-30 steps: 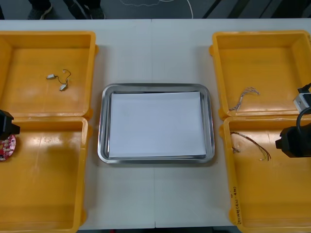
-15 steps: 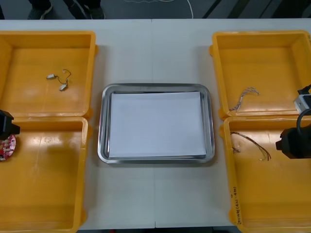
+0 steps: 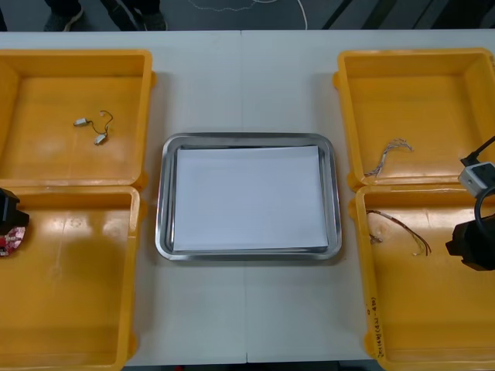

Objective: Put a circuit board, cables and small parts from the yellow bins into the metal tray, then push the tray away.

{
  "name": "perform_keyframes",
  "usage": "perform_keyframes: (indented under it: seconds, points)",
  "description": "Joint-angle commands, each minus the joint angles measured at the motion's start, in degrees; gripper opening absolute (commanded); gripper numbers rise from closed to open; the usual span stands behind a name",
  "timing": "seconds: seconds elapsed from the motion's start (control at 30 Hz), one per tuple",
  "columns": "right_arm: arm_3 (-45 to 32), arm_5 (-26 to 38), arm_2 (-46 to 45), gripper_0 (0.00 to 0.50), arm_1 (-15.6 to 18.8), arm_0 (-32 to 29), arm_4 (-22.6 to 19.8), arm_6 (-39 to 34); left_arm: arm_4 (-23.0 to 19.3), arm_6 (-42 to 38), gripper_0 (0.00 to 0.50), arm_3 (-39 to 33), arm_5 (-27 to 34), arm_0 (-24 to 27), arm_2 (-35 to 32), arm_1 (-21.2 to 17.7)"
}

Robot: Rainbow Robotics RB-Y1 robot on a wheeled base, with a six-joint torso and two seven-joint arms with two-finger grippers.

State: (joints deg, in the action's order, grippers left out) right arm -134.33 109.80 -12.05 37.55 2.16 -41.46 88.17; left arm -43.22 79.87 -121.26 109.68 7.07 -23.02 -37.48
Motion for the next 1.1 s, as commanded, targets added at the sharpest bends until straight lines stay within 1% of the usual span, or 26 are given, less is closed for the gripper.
perform_keyframes:
  seconds: [0.03,0.13,0.3,0.4,0.5,0.67,0.93,1.1]
  points:
    - [-0.32,-0.20,-0.95,0.500,2.00,0.92,0.33,3.41,0.68,-4.38,0.500,2.17,0.32,-0.92,-4.40,-1.63]
    - [-0.32,-0.73,-1.57,0.500,2.00,0.92,0.24,5.26,0.77,-7.80,0.500,2.26,0.32,-1.01,-5.80,-1.54]
    - [-0.23,-1.35,-1.57,0.500,2.00,0.92,-0.11,5.26,1.56,-14.66,0.500,2.34,0.32,-1.54,-7.03,-1.63]
    - [0.74,-2.84,-1.57,0.500,2.00,0.92,-0.38,5.35,3.14,-19.32,0.500,2.34,0.32,-2.15,-7.30,-1.63]
    - [2.23,-4.95,-1.57,0.500,2.00,1.10,-0.73,5.61,5.08,-20.55,0.500,2.34,0.32,-2.68,-7.30,-1.54]
    - [4.69,-6.97,-1.57,0.500,2.00,1.53,-1.17,6.66,4.90,-19.41,0.500,2.34,0.32,-4.79,-6.59,-1.63]
    - [8.39,-9.34,-0.78,0.500,2.00,2.24,-1.17,8.07,4.64,-8.51,0.500,2.43,0.32,-7.16,-5.72,-1.54]
    - [10.32,-12.33,3.35,0.500,2.00,2.50,2.96,8.60,4.20,-1.92,0.500,3.66,0.32,-7.25,-6.07,-1.63]
